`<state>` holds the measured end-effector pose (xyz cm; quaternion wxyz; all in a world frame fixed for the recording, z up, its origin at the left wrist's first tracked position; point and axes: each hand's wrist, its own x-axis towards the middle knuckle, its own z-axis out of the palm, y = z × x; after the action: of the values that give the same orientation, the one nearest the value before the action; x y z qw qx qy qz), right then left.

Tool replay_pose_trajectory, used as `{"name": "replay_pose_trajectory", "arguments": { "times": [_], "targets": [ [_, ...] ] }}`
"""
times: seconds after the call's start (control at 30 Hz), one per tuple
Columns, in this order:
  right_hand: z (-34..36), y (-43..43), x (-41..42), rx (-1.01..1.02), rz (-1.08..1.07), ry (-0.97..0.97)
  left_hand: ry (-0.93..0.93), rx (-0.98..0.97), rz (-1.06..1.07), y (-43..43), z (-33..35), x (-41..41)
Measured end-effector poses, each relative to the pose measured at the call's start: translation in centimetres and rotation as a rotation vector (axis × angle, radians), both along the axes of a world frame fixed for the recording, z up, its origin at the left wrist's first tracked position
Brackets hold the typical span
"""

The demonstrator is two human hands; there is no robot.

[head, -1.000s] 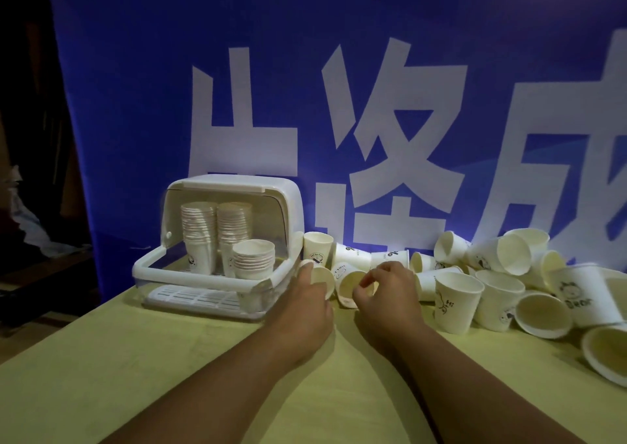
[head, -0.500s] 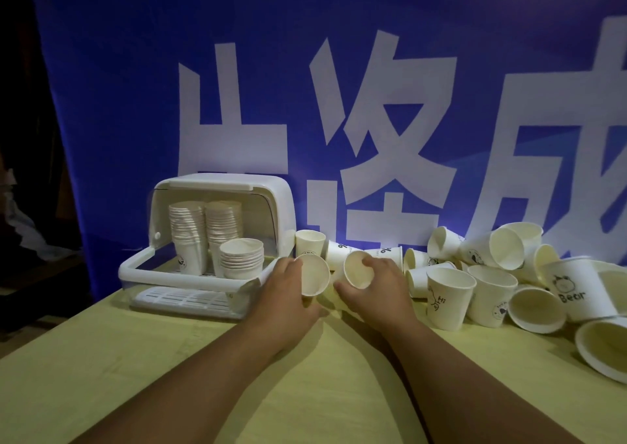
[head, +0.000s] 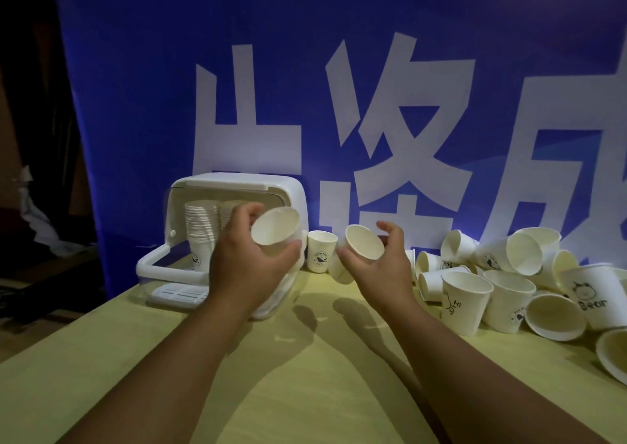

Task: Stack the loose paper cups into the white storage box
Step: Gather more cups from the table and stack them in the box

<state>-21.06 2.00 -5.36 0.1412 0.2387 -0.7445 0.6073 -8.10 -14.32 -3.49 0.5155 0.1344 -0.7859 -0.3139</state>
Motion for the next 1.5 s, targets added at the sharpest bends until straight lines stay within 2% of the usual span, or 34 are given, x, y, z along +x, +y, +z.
{"name": "replay_pose_trajectory", "arguments": {
  "times": [0.2, 0.33, 0.67, 0.8, 0.97, 1.23, 1.5],
  "targets": [
    [1.8, -2.0, 1.4, -0.101, 0.063, -0.007, 0.265, 0.278, -0.068, -2.1, 1.4, 0.8],
    [3.4, -3.8, 2.1, -0.176, 0.107, -0.018, 0.335, 0.383, -0.094, -3.7, 1.5, 0.5],
    [6.7, -10.4, 3.0, -0.395, 0.108, -0.101, 0.08, 0.297, -0.12, -5.8, -0.7, -0.8],
    [5.9, -11.3, 3.2, -0.385, 0.109, -0.074, -0.037, 0.218, -0.082, -5.9, -1.1, -1.1],
    [6.3, -10.9, 3.6, -0.384, 0.076, 0.012, -0.085, 0.16, -0.042, -5.9, -1.3, -1.2],
    [6.6, -10.8, 4.3, -0.286, 0.126, 0.085, -0.232, 0.089, -0.018, -5.6, -1.8, -1.6],
    [5.3, -11.6, 3.8, 0.05, 0.205, 0.1, -0.28, 0.108, 0.028, -5.7, -1.8, -1.2]
  ]
}}
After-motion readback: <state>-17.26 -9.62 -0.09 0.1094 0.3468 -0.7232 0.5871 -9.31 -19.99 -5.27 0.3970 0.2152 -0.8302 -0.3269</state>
